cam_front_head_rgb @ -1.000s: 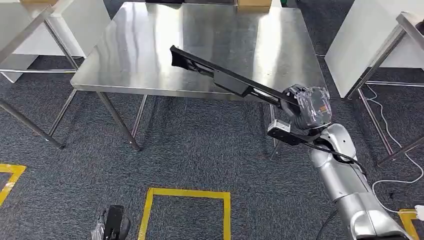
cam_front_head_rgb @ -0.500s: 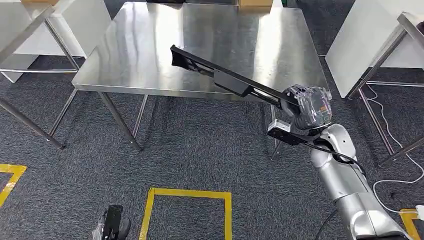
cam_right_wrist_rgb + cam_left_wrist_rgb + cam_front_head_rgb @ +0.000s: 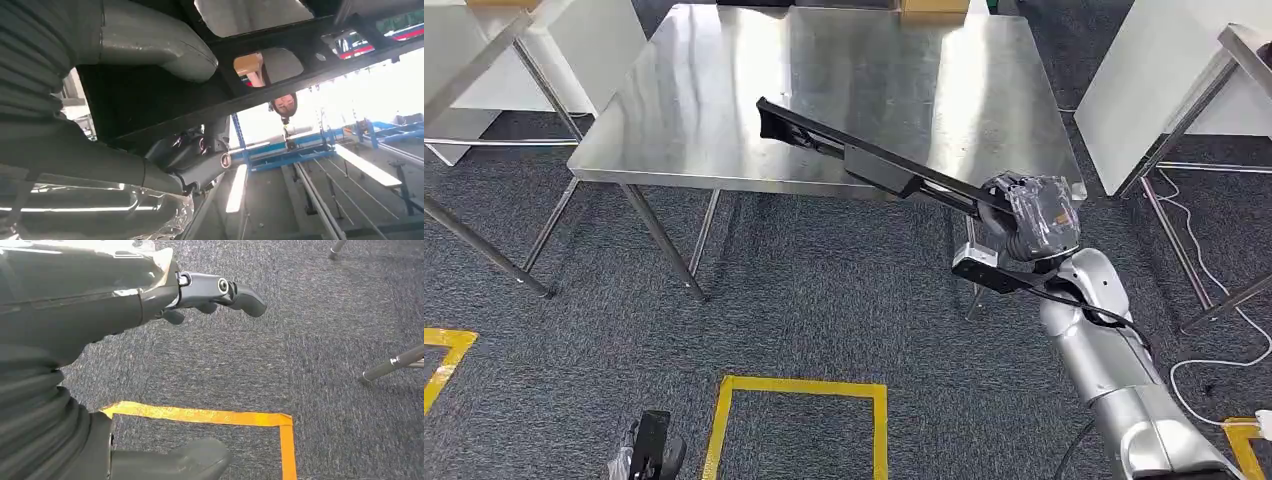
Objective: Take the parts from the cabinet and place them on the table.
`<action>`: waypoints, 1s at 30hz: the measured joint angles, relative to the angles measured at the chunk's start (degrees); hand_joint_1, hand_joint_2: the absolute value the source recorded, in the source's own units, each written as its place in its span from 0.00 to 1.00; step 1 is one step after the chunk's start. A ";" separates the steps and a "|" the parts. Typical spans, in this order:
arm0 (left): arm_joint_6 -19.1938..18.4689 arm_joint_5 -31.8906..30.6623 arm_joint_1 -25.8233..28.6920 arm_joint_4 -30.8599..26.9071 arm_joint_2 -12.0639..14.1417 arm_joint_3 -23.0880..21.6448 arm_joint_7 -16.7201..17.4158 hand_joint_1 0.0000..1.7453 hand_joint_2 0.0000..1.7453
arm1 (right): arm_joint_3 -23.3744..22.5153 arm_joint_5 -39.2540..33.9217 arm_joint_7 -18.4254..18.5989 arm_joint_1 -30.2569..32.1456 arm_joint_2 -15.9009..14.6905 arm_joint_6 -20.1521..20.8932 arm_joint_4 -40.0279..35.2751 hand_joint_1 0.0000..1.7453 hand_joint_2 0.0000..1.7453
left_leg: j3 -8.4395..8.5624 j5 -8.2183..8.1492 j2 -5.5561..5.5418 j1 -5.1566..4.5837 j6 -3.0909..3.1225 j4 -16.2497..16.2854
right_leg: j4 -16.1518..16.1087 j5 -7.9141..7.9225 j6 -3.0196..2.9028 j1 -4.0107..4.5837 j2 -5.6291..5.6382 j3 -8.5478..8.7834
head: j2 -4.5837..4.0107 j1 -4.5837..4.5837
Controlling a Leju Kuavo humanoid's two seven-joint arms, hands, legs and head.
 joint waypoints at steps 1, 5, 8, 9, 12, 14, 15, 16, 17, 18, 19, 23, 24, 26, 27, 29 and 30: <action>0.00 0.04 0.00 0.00 0.02 0.00 -0.02 0.00 1.00 | 0.07 0.02 0.00 -0.01 0.06 0.00 0.06 1.00 1.00 | 0.00 0.00 0.00 0.00 0.00 0.00 | 0.00 0.00 0.00 0.00 0.00 0.00 | 0.00 -0.02; 0.11 0.04 0.03 0.00 0.11 0.02 -0.09 0.00 1.00 | 0.11 0.13 0.00 -0.19 0.57 0.00 0.37 1.00 1.00 | -0.21 -0.14 -0.03 -0.01 0.19 0.35 | -0.04 0.05 0.07 -0.65 -0.01 -0.01 | 0.00 -0.09; 0.20 0.04 0.16 0.00 0.15 0.02 -0.13 0.00 1.00 | 0.11 0.15 0.00 -0.28 0.83 0.00 0.46 1.00 1.00 | -0.38 -0.20 -0.04 0.08 0.29 0.56 | -0.04 0.06 0.09 -0.64 -0.03 -0.01 | 0.00 -0.04; 0.20 0.02 0.18 0.00 0.17 0.02 -0.20 0.00 1.00 | 0.11 0.15 0.00 -0.29 0.89 0.00 0.46 1.00 1.00 | -0.45 -0.39 -0.04 -0.01 0.54 0.61 | -0.11 0.11 0.19 -0.85 -0.04 -0.01 | 0.00 0.00; 0.22 0.00 0.16 0.00 0.37 0.02 -0.31 0.00 1.00 | 0.11 0.17 0.00 -0.36 1.05 0.00 0.50 1.00 1.00 | -0.60 -0.75 -0.02 0.09 1.57 -0.19 | 0.83 1.14 1.20 -0.59 0.03 0.34 | 0.00 0.04; 0.22 -0.07 0.21 0.00 0.31 0.02 -0.41 0.00 1.00 | 0.06 0.17 0.00 -0.44 0.92 -0.15 0.55 1.00 1.00 | 0.81 -0.35 0.11 0.63 2.35 -0.84 | 1.09 0.39 1.41 -0.51 0.13 -0.48 | 0.00 0.06; 0.24 -0.11 0.19 0.00 0.17 0.00 -0.46 0.00 1.00 | 0.07 0.17 0.00 -0.65 0.85 -0.17 0.55 1.00 1.00 | 0.95 -0.44 0.05 0.69 2.51 -0.84 | 3.29 -0.79 1.25 -0.53 0.20 -1.53 | 0.00 0.18; 0.28 -0.13 0.19 0.00 0.24 0.02 -0.46 0.00 1.00 | 0.09 0.17 -0.07 -0.72 0.99 -0.20 0.57 1.00 1.00 | 0.96 -0.46 0.08 0.73 2.53 -0.83 | 7.11 -2.41 1.19 -0.62 0.22 -3.44 | 0.00 0.28; 0.28 -0.13 0.21 0.00 0.22 0.02 -0.52 0.00 1.00 | 0.09 0.11 -0.15 -0.70 0.96 -0.24 0.59 1.00 1.00 | 0.96 -0.55 0.07 0.75 2.52 -0.82 | 11.79 -4.21 1.01 -0.63 0.29 -5.86 | 0.00 0.22; 0.28 -0.15 0.29 0.00 0.13 0.02 -0.59 0.00 1.00 | 0.07 0.11 -0.15 -0.58 0.90 -0.26 0.68 1.00 1.00 | 1.01 -0.67 0.04 0.74 2.40 -0.77 | 16.64 -5.86 0.72 -0.63 0.36 -8.51 | 0.00 0.28; 0.28 -0.24 0.42 0.00 0.07 0.02 -0.61 0.00 1.00 | 0.09 0.13 -0.15 -0.38 0.83 -0.28 0.76 1.00 1.00 | 1.19 -0.82 0.01 0.76 2.27 -0.77 | 18.42 -6.20 0.66 -0.69 0.35 -9.73 | 0.00 0.24; 0.35 -0.31 0.75 0.00 -0.11 0.02 -0.63 0.00 1.00 | 0.07 0.20 -0.17 -0.09 0.74 -0.37 0.76 1.00 1.00 | 3.21 -2.35 -0.03 1.90 0.46 -0.57 | 2.15 1.88 3.37 -1.51 -0.11 -2.89 | 0.00 0.35; 0.46 -0.31 0.72 0.00 0.04 0.02 -0.66 0.00 1.00 | 0.09 0.17 -0.17 -0.05 0.68 -0.53 0.94 1.00 1.00 | 3.57 -2.79 0.03 1.75 -0.18 -0.46 | 0.12 1.53 3.07 -1.22 -0.67 -2.37 | 0.00 0.64; 0.59 -0.31 0.67 0.00 0.02 0.02 -0.66 0.00 1.00 | 0.04 0.13 -0.17 -0.08 0.68 -0.70 0.98 1.00 1.00 | 3.38 -3.42 0.22 1.43 -1.19 -0.85 | -0.12 0.78 0.51 -0.36 -0.33 -1.51 | 0.00 0.64; 0.66 -0.33 0.78 0.00 0.02 0.02 -0.66 0.00 1.00 | 0.04 0.13 -0.17 -0.01 0.63 -0.74 0.98 1.00 1.00 | 3.89 -3.36 0.25 1.69 -1.48 -0.62 | -0.09 0.76 -0.16 -0.76 -0.07 -1.69 | 0.00 0.39; 0.72 -0.33 0.69 -0.02 0.00 0.02 -0.63 0.00 1.00 | 0.04 0.24 -0.17 0.03 0.48 -0.76 1.00 1.00 1.00 | 3.13 -3.15 -0.08 2.18 -1.84 0.60 | -0.05 0.23 -1.27 -0.88 0.44 -0.64 | 0.00 0.22; 0.79 -0.37 0.68 0.00 -0.02 0.02 -0.66 0.00 1.00 | 0.02 0.22 -0.17 -0.15 0.41 -0.76 1.03 1.00 1.00 | 1.55 -2.78 -0.52 2.28 -1.73 3.84 | -0.08 -0.17 -1.85 -0.77 0.53 -0.12 | 0.00 0.31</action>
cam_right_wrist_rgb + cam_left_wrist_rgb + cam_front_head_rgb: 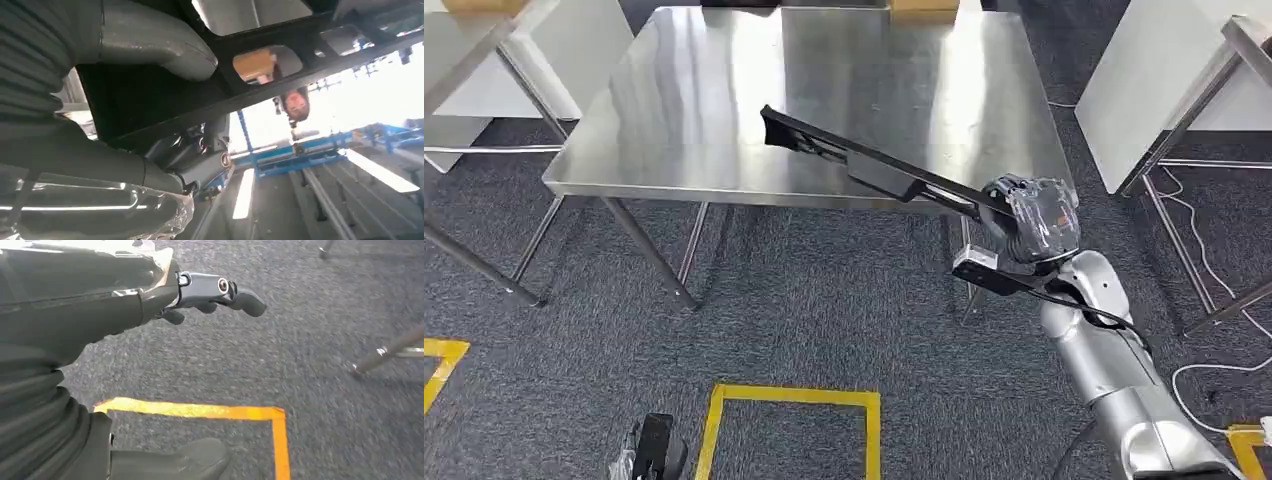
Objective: Take the parts from the cabinet and place them on the table.
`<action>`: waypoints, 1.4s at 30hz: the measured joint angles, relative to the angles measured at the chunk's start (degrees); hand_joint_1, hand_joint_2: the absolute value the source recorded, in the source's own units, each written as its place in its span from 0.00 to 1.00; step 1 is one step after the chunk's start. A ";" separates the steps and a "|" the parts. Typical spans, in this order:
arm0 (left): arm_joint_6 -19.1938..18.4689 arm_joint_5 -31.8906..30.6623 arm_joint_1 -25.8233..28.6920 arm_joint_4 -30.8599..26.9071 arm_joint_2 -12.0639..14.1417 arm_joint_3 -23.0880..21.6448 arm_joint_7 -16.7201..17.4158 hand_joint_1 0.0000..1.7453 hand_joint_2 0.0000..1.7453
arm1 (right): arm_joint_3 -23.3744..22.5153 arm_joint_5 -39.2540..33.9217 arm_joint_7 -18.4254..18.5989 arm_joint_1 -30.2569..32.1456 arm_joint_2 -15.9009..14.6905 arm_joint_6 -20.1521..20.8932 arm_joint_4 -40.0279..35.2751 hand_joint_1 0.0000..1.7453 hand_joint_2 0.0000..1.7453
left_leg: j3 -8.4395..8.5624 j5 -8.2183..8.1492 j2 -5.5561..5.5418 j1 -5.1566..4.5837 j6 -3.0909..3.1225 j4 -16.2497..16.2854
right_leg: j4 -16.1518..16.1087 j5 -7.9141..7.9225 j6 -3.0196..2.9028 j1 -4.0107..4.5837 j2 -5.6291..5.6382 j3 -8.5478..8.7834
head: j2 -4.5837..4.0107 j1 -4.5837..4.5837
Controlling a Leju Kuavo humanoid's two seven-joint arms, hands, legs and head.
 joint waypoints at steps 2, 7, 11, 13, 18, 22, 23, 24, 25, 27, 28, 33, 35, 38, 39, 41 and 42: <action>0.13 -0.02 0.12 0.00 0.00 -0.02 0.02 0.00 1.00 | 0.05 -0.02 0.00 -0.08 0.31 0.00 0.00 1.00 1.00 | -5.94 -1.98 -0.69 -0.13 -0.28 8.81 | -0.02 -0.84 -1.04 0.41 0.50 0.77 | 0.00 -0.53; 0.24 -0.02 0.45 0.00 0.07 0.00 0.07 0.00 1.00 | 0.07 0.02 -0.07 0.54 0.64 0.00 0.07 1.00 1.00 | -10.88 -3.13 -0.95 -1.27 1.56 6.64 | -0.07 -4.09 -1.54 1.91 1.71 4.86 | 0.00 -0.57; 0.24 -0.04 0.62 0.02 0.50 0.07 0.07 0.00 1.00 | 0.11 0.02 -0.04 0.58 1.11 -0.02 0.46 1.00 1.00 | -9.17 9.30 -3.42 -3.43 5.13 -3.30 | -0.29 -6.34 -1.18 2.60 2.38 7.04 | 0.00 0.02; 0.31 0.04 0.39 -0.02 0.52 0.09 0.09 0.00 1.00 | 0.05 0.07 -0.02 0.54 1.12 -0.04 0.44 1.00 1.00 | -7.64 8.46 -2.39 -3.78 5.14 -4.38 | -0.77 -6.23 -0.62 2.18 2.64 7.98 | 0.00 -0.41; 0.33 -0.02 0.25 -0.02 0.48 0.20 0.02 0.00 1.00 | 0.09 0.15 -0.07 0.34 0.99 -0.04 0.48 1.00 1.00 | -3.61 6.68 -2.18 -2.99 5.55 -6.35 | 12.90 -4.91 1.21 2.07 1.02 -0.40 | 0.00 -0.66; 0.31 -0.02 0.65 0.02 0.04 0.33 0.09 0.00 1.00 | 0.09 0.20 -0.07 0.76 0.85 -0.04 0.79 1.00 1.00 | -0.58 4.09 -2.37 -2.42 4.64 -6.32 | 13.59 -11.02 1.45 0.96 0.73 -5.88 | 0.00 -0.61; 0.26 -0.02 0.64 0.02 0.04 0.37 0.24 0.00 1.00 | 0.09 0.20 -0.07 0.76 0.85 -0.04 0.81 1.00 1.00 | 0.14 3.53 -2.40 -2.22 4.39 -6.31 | 10.02 -9.15 2.02 0.71 0.54 -5.36 | 0.00 -0.66; 0.24 0.00 0.62 0.02 0.04 0.42 0.20 0.00 1.00 | 0.09 0.20 -0.07 0.74 0.83 -0.04 0.81 1.00 1.00 | 0.92 2.82 -2.41 -2.07 4.08 -6.28 | 4.80 -5.21 3.40 0.46 0.25 -4.34 | 0.00 -0.57; 0.22 0.00 0.71 0.04 0.04 0.48 0.11 0.00 1.00 | 0.09 0.20 -0.07 0.78 0.81 0.00 0.92 1.00 1.00 | 1.36 2.09 -2.45 -2.08 3.60 -6.20 | -1.19 1.31 5.07 0.24 -0.53 -3.40 | 0.00 -0.52; 0.24 0.00 0.68 0.07 -0.02 0.55 0.02 0.00 1.00 | 0.18 0.28 -0.04 0.63 0.81 0.20 1.20 1.00 1.00 | 1.48 1.02 -2.49 -2.34 2.75 -5.86 | -2.00 3.56 2.89 0.90 -0.94 -2.53 | 0.00 -0.41; 0.26 0.00 0.62 0.07 -0.02 0.57 0.00 0.00 1.00 | 0.18 0.26 -0.04 0.55 0.94 0.20 1.14 1.00 1.00 | 1.65 0.77 -2.25 -2.38 2.46 -5.78 | -2.08 4.14 2.01 0.83 -0.64 -2.65 | 0.00 -0.96; 0.48 -0.11 0.41 0.09 -0.04 0.57 -0.46 0.00 1.00 | 0.74 1.42 -0.06 -0.28 2.21 1.42 1.70 1.00 1.00 | 1.73 0.92 -1.74 -2.20 3.26 -5.54 | -2.12 4.25 1.56 0.61 0.20 -2.64 | 0.00 -1.25; 0.70 -0.13 0.23 0.07 -0.02 0.57 -0.63 0.00 1.00 | 1.40 1.75 -0.31 -0.71 3.04 1.88 2.51 1.00 1.00 | 1.85 0.87 -1.34 -2.17 3.30 -5.69 | -2.12 4.06 1.27 0.65 0.50 -2.65 | 0.00 -1.22; 0.81 -0.15 0.20 0.09 -0.04 0.57 -0.70 0.00 1.00 | 1.90 1.90 -0.33 -0.87 3.87 1.94 3.43 1.00 1.00 | 2.52 0.01 -1.07 -1.99 3.00 -6.69 | -2.07 3.82 0.88 0.96 0.60 -2.67 | 0.00 -1.22; 0.81 -0.20 0.25 0.09 -0.09 0.57 -0.74 0.00 1.00 | 2.06 1.99 -0.33 -0.89 3.96 1.94 3.74 1.00 1.00 | 2.45 -0.01 -1.08 -1.93 2.59 -6.72 | -2.07 3.83 0.88 0.97 0.59 -2.63 | 0.00 -1.16; 0.81 -0.26 0.28 0.09 -0.09 0.59 -0.77 0.00 1.00 | 2.34 2.03 -0.33 -1.31 4.37 2.01 4.11 1.00 1.00 | 2.41 0.06 -1.08 -1.88 2.28 -6.75 | -2.03 3.85 0.83 0.99 0.58 -2.61 | 0.00 -1.16; 0.85 -0.53 0.28 0.09 -0.09 0.59 -0.77 0.00 1.00 | 2.71 2.19 -0.33 -1.83 4.81 2.23 4.64 1.00 1.00 | 2.43 0.11 -1.05 -1.89 2.16 -6.75 | -2.03 3.99 0.63 0.99 0.59 -2.60 | 0.00 -1.20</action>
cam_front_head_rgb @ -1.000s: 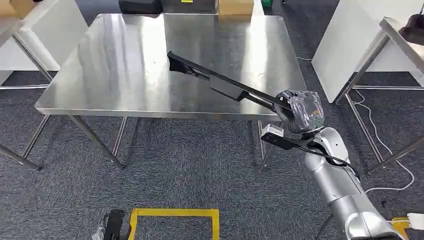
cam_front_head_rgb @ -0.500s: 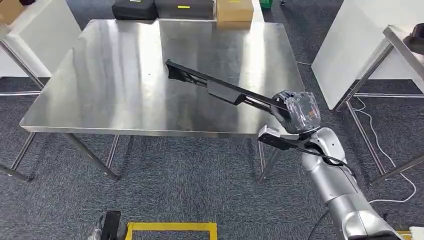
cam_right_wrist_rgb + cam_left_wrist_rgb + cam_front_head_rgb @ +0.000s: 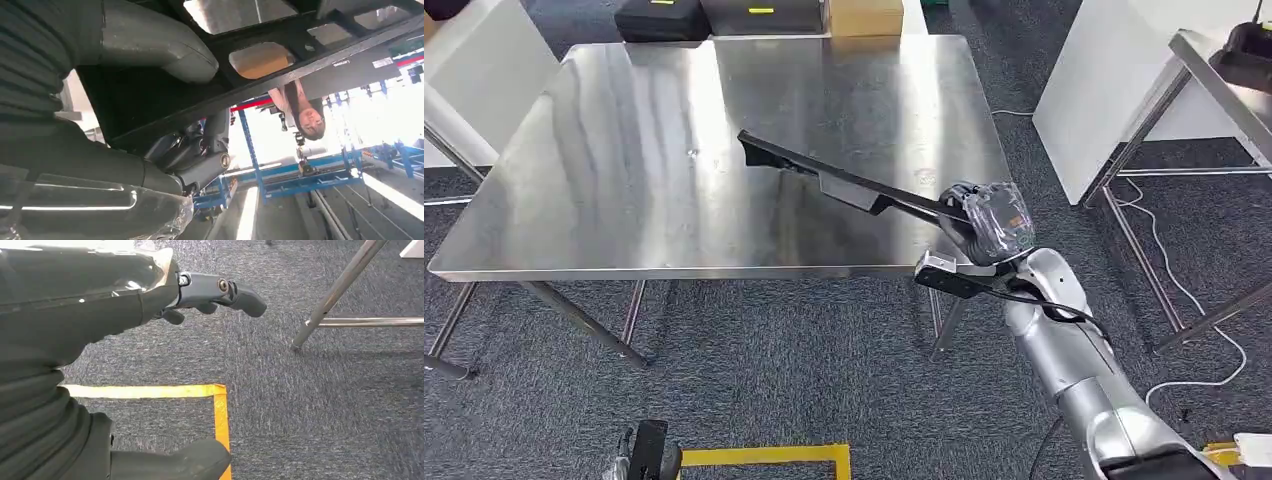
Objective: Take the parts from the cabinet and place them on the table.
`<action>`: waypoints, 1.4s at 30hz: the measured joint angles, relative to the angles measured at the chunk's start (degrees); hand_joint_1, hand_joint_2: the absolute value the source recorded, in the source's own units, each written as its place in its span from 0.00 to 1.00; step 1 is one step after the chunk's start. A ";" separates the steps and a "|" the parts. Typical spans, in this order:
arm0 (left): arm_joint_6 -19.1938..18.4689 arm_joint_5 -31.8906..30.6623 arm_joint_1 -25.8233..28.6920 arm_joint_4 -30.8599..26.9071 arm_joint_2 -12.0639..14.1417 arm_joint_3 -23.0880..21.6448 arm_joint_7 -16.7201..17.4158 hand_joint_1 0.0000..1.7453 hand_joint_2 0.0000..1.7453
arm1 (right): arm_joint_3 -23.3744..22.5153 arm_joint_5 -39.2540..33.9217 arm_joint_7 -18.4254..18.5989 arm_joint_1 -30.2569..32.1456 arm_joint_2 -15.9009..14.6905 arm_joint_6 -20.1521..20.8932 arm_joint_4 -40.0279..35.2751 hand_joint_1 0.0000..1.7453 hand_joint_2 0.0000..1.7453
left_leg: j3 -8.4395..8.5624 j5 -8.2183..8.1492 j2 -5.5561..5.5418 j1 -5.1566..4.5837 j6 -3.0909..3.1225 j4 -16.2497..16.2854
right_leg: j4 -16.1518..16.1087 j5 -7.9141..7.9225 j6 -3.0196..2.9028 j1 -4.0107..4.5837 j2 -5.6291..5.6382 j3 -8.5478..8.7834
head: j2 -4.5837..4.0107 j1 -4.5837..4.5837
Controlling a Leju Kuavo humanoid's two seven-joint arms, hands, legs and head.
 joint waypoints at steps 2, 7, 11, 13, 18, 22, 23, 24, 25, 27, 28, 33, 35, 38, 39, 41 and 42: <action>0.07 -0.13 -0.05 0.00 0.00 -0.02 -0.02 0.00 1.00 | 0.70 0.22 0.02 -0.94 0.98 0.70 1.00 1.00 1.00 | 0.06 0.06 0.02 -0.01 -0.39 0.00 | 0.00 0.11 -0.16 0.00 0.03 0.04 | 0.00 0.02; 0.09 -0.20 -0.01 0.00 -0.02 0.00 0.02 0.00 1.00 | 1.88 0.44 0.00 -2.10 3.02 0.85 2.62 1.00 1.00 | 0.36 0.17 -0.07 -0.24 -0.50 0.06 | 0.00 0.12 -0.16 -0.01 -0.07 0.45 | 0.00 0.04; 0.24 -0.26 -0.01 0.00 0.00 0.02 0.31 0.00 1.00 | 2.93 0.02 -0.44 -3.09 5.00 2.14 4.19 1.00 1.00 | 0.46 0.16 -0.02 -0.35 -0.49 0.08 | 0.00 0.13 -0.13 -0.03 -0.02 0.61 | 0.00 0.04; 0.20 -0.37 -0.01 0.00 0.00 0.02 0.29 0.00 1.00 | 3.30 -0.80 -0.50 -3.60 6.38 3.10 5.04 1.00 1.00 | 0.53 0.16 -0.02 -0.40 -0.48 0.09 | 0.00 0.13 -0.13 -0.04 -0.02 0.64 | 0.00 0.02; -0.68 -0.50 -0.01 0.00 0.00 0.06 0.63 0.00 1.00 | 3.52 -3.17 -0.52 -5.39 8.15 3.73 6.31 1.00 1.00 | 0.58 0.17 -0.07 -0.45 -0.46 0.14 | -0.01 0.13 -0.13 -0.04 -0.06 0.68 | 0.00 0.04; -0.81 -0.81 -0.04 0.00 0.00 0.04 0.92 0.00 1.00 | 3.69 -3.15 -0.50 -6.58 8.30 4.26 6.99 1.00 1.00 | 0.58 0.16 -0.06 -0.46 -0.45 0.16 | -0.05 0.13 -0.13 -0.06 -0.06 0.73 | 0.00 0.04; -0.81 -0.87 -0.06 0.00 0.00 0.04 0.98 0.00 1.00 | 3.74 -3.08 -0.48 -6.76 8.37 4.61 7.14 1.00 1.00 | 0.58 0.15 -0.06 -0.46 -0.45 0.16 | -0.05 0.13 -0.13 -0.06 -0.06 0.73 | 0.00 0.04; -0.90 -0.96 -0.06 0.00 0.00 0.04 0.98 0.00 1.00 | 3.78 -2.95 -0.42 -6.87 8.54 4.70 7.32 1.00 1.00 | 0.59 0.14 -0.06 -0.46 -0.43 0.16 | -0.06 0.13 -0.13 -0.06 -0.05 0.74 | 0.00 0.04; -0.98 -0.98 -0.07 0.00 0.02 0.04 0.98 0.00 1.00 | 3.85 -2.86 -0.35 -6.93 8.70 4.79 7.45 1.00 1.00 | 0.60 0.14 -0.05 -0.46 -0.43 0.17 | -0.06 0.13 -0.13 -0.06 -0.05 0.75 | 0.00 0.04; -0.65 -1.31 -0.09 -0.02 0.04 0.04 1.09 0.00 1.00 | 4.02 -2.78 -0.31 -6.96 8.96 4.79 7.74 1.00 1.00 | 0.60 0.14 -0.06 -0.46 -0.43 0.17 | -0.06 0.13 -0.13 -0.06 -0.05 0.74 | 0.00 0.07; -0.61 -1.31 -0.08 0.00 0.04 0.04 1.16 0.00 1.00 | 4.11 -2.78 -0.20 -6.98 9.09 4.79 7.89 1.00 1.00 | 0.61 0.14 -0.06 -0.46 -0.43 0.17 | -0.06 0.13 -0.13 -0.06 -0.05 0.74 | 0.00 0.04; -0.72 -1.51 -0.09 0.00 0.07 0.04 1.20 0.00 1.00 | 4.41 -2.78 -0.13 -7.05 9.42 4.81 8.39 1.00 1.00 | 0.61 0.14 -0.06 -0.45 -0.43 0.17 | -0.06 0.13 -0.13 -0.06 -0.05 0.74 | 0.00 0.04; -0.90 -1.64 -0.09 0.00 0.09 0.04 1.18 0.00 1.00 | 4.44 -2.78 -0.13 -7.06 9.44 4.83 8.48 1.00 1.00 | 0.62 0.14 -0.06 -0.45 -0.43 0.17 | -0.06 0.13 -0.13 -0.06 -0.05 0.74 | 0.00 0.04; -1.88 -1.64 -0.07 0.00 0.20 0.04 0.74 0.00 1.00 | 4.59 -2.69 -0.13 -7.18 9.44 4.81 8.80 1.00 1.00 | 0.57 -0.07 -0.06 -0.46 -0.19 0.43 | -0.11 0.13 -0.11 -0.40 -0.06 0.78 | 0.00 0.04; -1.86 -1.64 -0.07 0.00 0.22 0.04 0.76 0.00 1.00 | 4.61 -2.62 -0.13 -7.18 9.46 4.76 8.85 1.00 1.00 | 0.56 -0.08 -0.06 -0.46 -0.18 0.45 | -0.11 0.13 -0.11 -0.40 -0.06 0.78 | 0.00 0.07; -1.49 -1.64 -0.05 0.00 0.24 0.04 0.85 0.00 1.00 | 4.65 -2.29 -0.13 -7.16 9.51 4.68 8.96 1.00 1.00 | 0.49 -0.15 -0.05 -0.48 -0.07 0.63 | -0.11 0.14 -0.10 -0.43 -0.05 0.79 | 0.00 0.00; -1.33 -1.64 -0.04 0.00 0.33 0.04 0.90 0.00 1.00 | 4.70 -2.23 -0.13 -7.16 9.55 4.61 9.04 1.00 1.00 | 0.42 -0.18 -0.05 -0.48 -0.01 0.76 | -0.11 0.16 -0.07 -0.43 -0.05 0.78 | 0.00 0.04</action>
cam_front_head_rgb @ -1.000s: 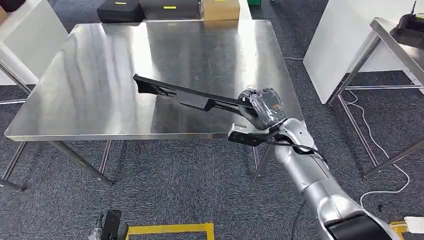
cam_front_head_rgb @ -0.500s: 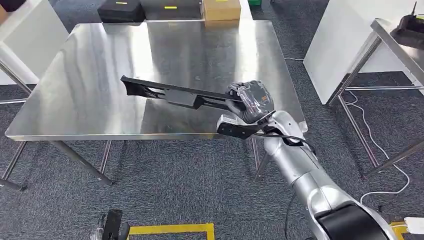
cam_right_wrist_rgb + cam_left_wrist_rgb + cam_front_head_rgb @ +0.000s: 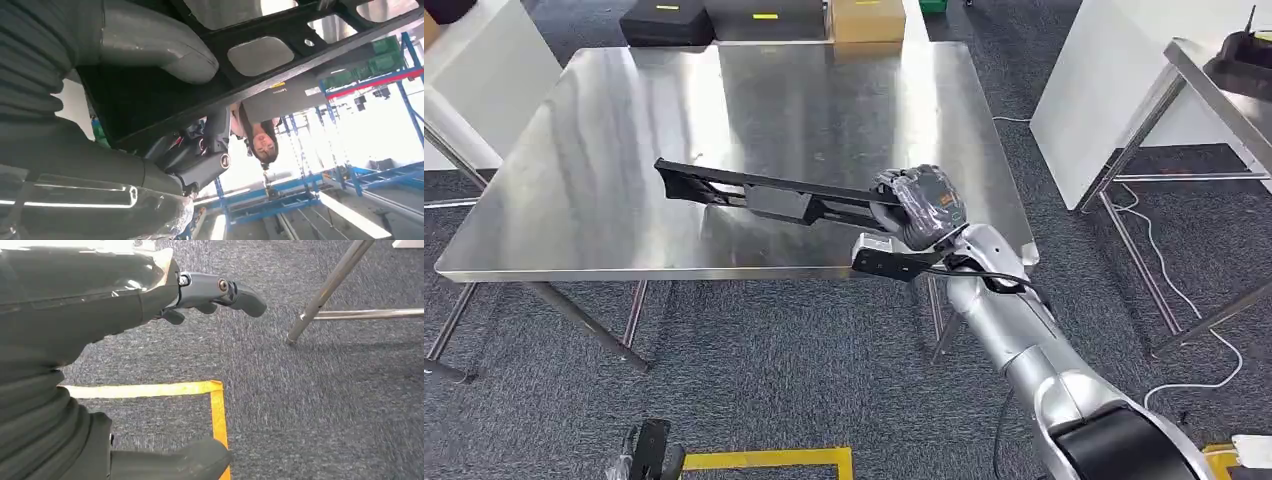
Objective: Take the parts from the cabinet and place them on the table.
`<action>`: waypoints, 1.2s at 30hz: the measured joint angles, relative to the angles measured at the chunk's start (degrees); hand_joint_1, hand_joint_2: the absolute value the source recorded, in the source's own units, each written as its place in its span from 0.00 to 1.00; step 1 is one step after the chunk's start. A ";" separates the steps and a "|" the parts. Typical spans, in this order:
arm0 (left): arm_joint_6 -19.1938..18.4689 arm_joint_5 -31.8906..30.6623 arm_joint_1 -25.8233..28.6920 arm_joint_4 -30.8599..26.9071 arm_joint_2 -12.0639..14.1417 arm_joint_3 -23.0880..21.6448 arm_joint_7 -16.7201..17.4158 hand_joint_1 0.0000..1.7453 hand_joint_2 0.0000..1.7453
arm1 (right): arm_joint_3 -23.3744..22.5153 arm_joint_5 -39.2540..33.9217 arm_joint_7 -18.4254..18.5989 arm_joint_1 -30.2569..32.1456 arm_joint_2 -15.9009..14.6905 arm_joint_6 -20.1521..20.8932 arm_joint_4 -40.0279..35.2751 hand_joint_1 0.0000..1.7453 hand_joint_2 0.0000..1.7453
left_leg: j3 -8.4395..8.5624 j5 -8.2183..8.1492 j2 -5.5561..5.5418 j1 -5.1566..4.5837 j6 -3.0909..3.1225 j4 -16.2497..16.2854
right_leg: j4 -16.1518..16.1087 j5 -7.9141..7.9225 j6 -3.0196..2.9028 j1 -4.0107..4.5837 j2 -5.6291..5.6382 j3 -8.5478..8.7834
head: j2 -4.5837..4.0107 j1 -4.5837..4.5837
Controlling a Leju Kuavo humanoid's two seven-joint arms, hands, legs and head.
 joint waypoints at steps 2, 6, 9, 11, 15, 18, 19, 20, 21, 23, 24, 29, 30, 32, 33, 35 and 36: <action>0.09 0.00 0.00 0.00 0.09 0.00 0.02 0.00 1.00 | 0.11 0.11 0.00 0.02 0.09 -0.07 0.07 1.00 1.00 | -0.16 -0.14 0.00 0.00 0.25 0.35 | 0.00 0.06 0.11 0.00 0.00 0.00 | 0.00 -0.02; 0.24 -0.15 0.02 0.00 0.09 0.00 0.17 0.00 1.00 | 0.39 0.11 0.02 0.00 0.09 -0.13 0.11 1.00 1.00 | -0.25 0.14 -0.03 0.02 -0.14 0.36 | 0.34 -0.06 -0.08 0.60 0.03 -0.07 | 0.00 0.06; 0.41 -0.26 0.04 0.00 0.05 0.00 0.46 0.00 1.00 | 0.57 0.09 0.13 0.09 0.07 -0.15 0.13 1.00 1.00 | -0.22 0.15 -0.03 -0.30 -0.06 0.39 | 0.25 0.01 0.03 0.54 0.02 -0.01 | 0.00 0.11; 0.59 -0.31 0.05 0.00 0.09 0.00 0.52 0.00 1.00 | 0.68 0.09 0.13 0.09 0.07 -0.20 0.15 1.00 1.00 | -0.22 0.14 -0.03 -0.37 0.02 0.39 | 0.20 0.02 0.05 0.47 0.02 0.01 | 0.00 0.11; 0.72 -0.35 0.05 0.00 0.04 0.00 0.63 0.00 1.00 | 0.72 0.00 0.15 0.09 0.04 -0.53 0.26 1.00 1.00 | -0.23 0.11 -0.02 -0.40 0.13 0.41 | 0.15 0.03 0.08 0.45 0.02 0.02 | 0.00 0.11; 0.79 -0.63 0.05 0.00 0.00 0.00 0.63 0.00 1.00 | 0.72 -0.02 0.13 0.12 -0.02 -0.61 0.31 1.00 1.00 | -0.24 0.06 -0.03 -0.40 0.19 0.41 | 0.14 0.02 0.08 0.45 0.02 0.01 | 0.00 0.09; 0.83 -0.77 0.05 0.00 0.00 0.00 0.63 0.00 1.00 | 0.74 -0.02 0.13 0.14 -0.04 -0.61 0.31 1.00 1.00 | -0.24 0.06 -0.02 -0.40 0.19 0.41 | 0.14 0.02 0.09 0.45 0.02 0.01 | 0.00 0.09; 0.85 -0.76 0.04 0.00 -0.02 0.00 0.65 0.00 1.00 | 0.74 -0.02 0.13 0.16 -0.07 -0.61 0.33 1.00 1.00 | -0.24 0.06 -0.02 -0.39 0.19 0.41 | 0.14 0.02 0.09 0.45 0.02 0.00 | 0.00 0.09; 0.85 -0.76 0.05 0.00 -0.04 0.00 0.66 0.00 1.00 | 0.74 -0.02 0.15 0.19 -0.07 -0.61 0.33 1.00 1.00 | -0.24 0.06 -0.03 -0.39 0.19 0.41 | 0.14 0.02 0.09 0.45 0.02 0.00 | 0.00 0.09; 0.85 -0.77 0.05 0.00 -0.04 0.00 0.72 0.00 1.00 | 0.74 -0.02 0.13 0.20 -0.11 -0.61 0.33 1.00 1.00 | -0.24 0.05 -0.02 -0.38 0.19 0.40 | 0.14 0.02 0.09 0.45 0.03 0.00 | 0.00 0.09; 0.85 -0.76 0.05 0.00 -0.04 0.00 0.76 0.00 1.00 | 0.74 -0.02 0.13 0.20 -0.13 -0.64 0.33 1.00 1.00 | -0.24 0.05 -0.02 -0.37 0.19 0.40 | 0.14 0.01 0.08 0.46 0.03 -0.01 | 0.00 0.09; 0.88 -0.76 0.05 0.00 -0.13 0.00 0.98 0.00 1.00 | 0.74 -0.02 0.13 0.21 -0.35 -0.61 0.35 1.00 1.00 | -0.23 0.06 -0.02 -0.34 0.19 0.39 | 0.14 0.01 0.08 0.46 0.03 0.00 | 0.00 0.09; 0.88 -0.76 0.05 0.00 -0.15 0.00 0.98 0.00 1.00 | 0.74 -0.02 0.13 0.21 -0.39 -0.64 0.35 1.00 1.00 | -0.23 0.06 -0.03 -0.34 0.19 0.39 | 0.14 0.01 0.08 0.46 0.03 0.00 | 0.00 0.09; 0.88 -0.76 0.05 0.00 -0.17 0.00 0.96 0.00 1.00 | 0.74 -0.02 0.13 0.21 -0.42 -0.64 0.35 1.00 1.00 | -0.23 0.06 -0.03 -0.34 0.19 0.39 | 0.14 0.02 0.08 0.46 0.03 0.00 | 0.00 0.09; 0.88 -0.76 0.05 0.00 -0.17 0.00 0.94 0.00 1.00 | 0.74 -0.02 0.13 0.21 -0.44 -0.61 0.35 1.00 1.00 | -0.22 0.06 -0.02 -0.34 0.19 0.39 | 0.15 0.02 0.08 0.46 0.03 0.00 | 0.00 0.09; 0.88 -0.76 0.05 0.00 -0.20 0.00 0.81 0.00 1.00 | 0.74 -0.02 0.13 0.21 -0.44 -0.61 0.37 1.00 1.00 | -0.22 0.06 -0.02 -0.34 0.19 0.40 | 0.15 0.02 0.09 0.46 0.03 0.00 | 0.00 0.09; 0.88 -0.76 0.05 0.00 -0.20 0.00 0.79 0.00 1.00 | 0.74 -0.02 0.13 0.21 -0.44 -0.64 0.37 1.00 1.00 | -0.22 0.06 -0.02 -0.34 0.19 0.40 | 0.15 0.02 0.09 0.46 0.03 0.00 | 0.00 0.09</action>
